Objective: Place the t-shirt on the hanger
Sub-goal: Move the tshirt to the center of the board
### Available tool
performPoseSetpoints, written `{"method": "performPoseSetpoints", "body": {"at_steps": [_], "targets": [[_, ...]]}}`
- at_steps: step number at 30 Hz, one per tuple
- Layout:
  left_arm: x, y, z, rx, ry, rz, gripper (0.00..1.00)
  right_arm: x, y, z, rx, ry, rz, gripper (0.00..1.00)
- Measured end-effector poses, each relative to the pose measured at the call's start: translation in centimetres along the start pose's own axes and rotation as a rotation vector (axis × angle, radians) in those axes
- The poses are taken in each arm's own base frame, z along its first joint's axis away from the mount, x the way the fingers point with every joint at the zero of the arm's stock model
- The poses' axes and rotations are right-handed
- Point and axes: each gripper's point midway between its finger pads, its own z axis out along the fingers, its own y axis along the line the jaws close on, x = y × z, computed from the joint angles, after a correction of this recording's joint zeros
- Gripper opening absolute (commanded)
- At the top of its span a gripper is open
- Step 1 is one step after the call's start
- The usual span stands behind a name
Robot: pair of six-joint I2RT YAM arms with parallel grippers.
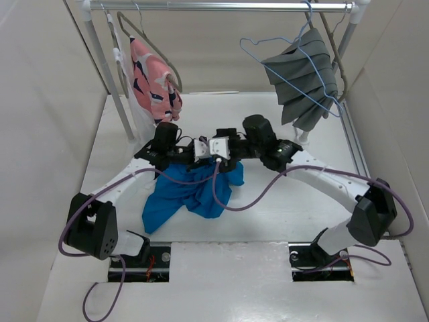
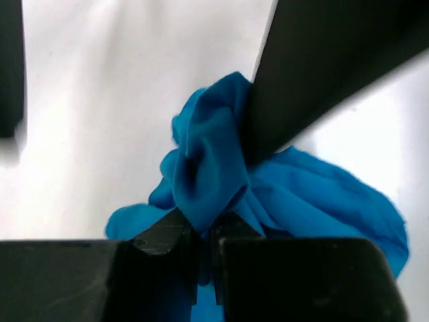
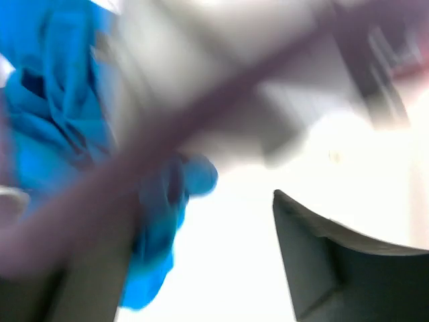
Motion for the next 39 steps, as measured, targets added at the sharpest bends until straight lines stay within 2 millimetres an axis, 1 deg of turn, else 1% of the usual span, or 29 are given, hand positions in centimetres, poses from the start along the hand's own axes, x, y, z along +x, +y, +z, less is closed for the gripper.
{"method": "performPoseSetpoints", "body": {"at_steps": [2,4,5,6,7,8,10,12,13,16,18,21,23,24,25,26,28,29,32,33,34,35,36,37,38,39], "targets": [[0.3,0.5,-0.1,-0.035,0.026,-0.014,0.0,1.6,-0.5,-1.8,0.06,0.014,0.067,0.87],[0.6,1.0,-0.3,-0.074,0.049,-0.033,0.0,4.1,-0.8,-3.8,0.125,0.044,0.134,0.87],[0.7,1.1,-0.5,-0.094,0.058,-0.042,0.0,5.8,-0.3,-4.8,0.148,0.075,0.174,0.87],[0.9,1.2,-0.7,-0.11,0.067,-0.051,0.0,7.3,0.2,-5.4,0.162,0.103,0.206,0.87],[1.0,1.2,-0.8,-0.123,0.074,-0.062,0.0,8.7,1.2,-5.8,0.164,0.13,0.234,0.87],[1.1,1.2,-1.0,-0.133,0.079,-0.072,0.0,9.6,2.3,-5.7,0.15,0.147,0.253,0.85],[1.4,1.1,-1.1,-0.15,0.089,-0.095,0.0,11.1,5.3,-5.0,0.089,0.17,0.291,0.84],[1.7,1.0,-1.2,-0.161,0.097,-0.118,0.0,12.0,7.7,-3.9,0.023,0.177,0.321,0.82],[1.9,1.1,-1.2,-0.167,0.101,-0.128,0.0,12.4,8.6,-3.4,-0.007,0.176,0.335,0.82],[1.9,1.3,-1.3,-0.184,0.104,-0.146,0.0,13.1,10.1,-2.2,-0.058,0.161,0.357,0.8],[1.9,1.4,-1.3,-0.192,0.106,-0.149,0.0,13.5,10.2,-1.4,-0.068,0.139,0.362,0.79],[2.0,1.5,-1.3,-0.197,0.109,-0.155,0.0,15.2,10.8,-0.4,-0.082,0.134,0.392,0.77],[2.0,1.5,-1.4,-0.2,0.112,-0.155,0.0,16.4,11.3,0.1,-0.096,0.145,0.414,0.72],[2.1,1.5,-1.4,-0.202,0.114,-0.155,0.0,17.0,11.7,0.4,-0.104,0.149,0.425,0.68],[2.1,1.6,-1.4,-0.203,0.114,-0.155,0.0,17.4,12.0,0.7,-0.112,0.152,0.434,0.54],[2.0,1.6,-1.4,-0.205,0.114,-0.154,0.0,17.8,12.1,1.0,-0.12,0.153,0.437,0.44],[2.0,1.6,-1.5,-0.208,0.115,-0.152,0.0,18.4,12.4,1.6,-0.128,0.157,0.454,0.19],[2.0,1.6,-1.6,-0.209,0.117,-0.151,0.0,18.6,12.3,1.8,-0.126,0.161,0.458,0.0],[2.0,1.4,-2.0,-0.209,0.127,-0.138,0.0,19.1,11.1,1.6,-0.086,0.179,0.488,0.0],[2.0,1.3,-2.2,-0.207,0.134,-0.123,0.0,19.3,10.4,1.1,-0.058,0.188,0.495,0.0],[2.1,1.1,-2.4,-0.202,0.142,-0.103,0.03,19.3,9.4,0.3,-0.022,0.198,0.497,0.0],[2.1,0.9,-2.6,-0.195,0.152,-0.077,0.09,19.1,8.2,-0.5,0.018,0.203,0.491,0.0],[2.2,0.6,-2.9,-0.184,0.165,-0.052,0.19,18.6,6.7,-1.5,0.064,0.205,0.476,0.0],[2.3,0.4,-3.1,-0.176,0.174,-0.022,0.3,17.7,4.9,-2.6,0.113,0.202,0.451,0.0],[2.4,0.1,-3.3,-0.167,0.184,0.003,0.56,16.3,3.0,-3.6,0.16,0.193,0.417,0.0],[2.6,-0.2,-3.5,-0.158,0.195,0.024,0.64,14.5,0.8,-4.6,0.207,0.174,0.376,0.0]]}}
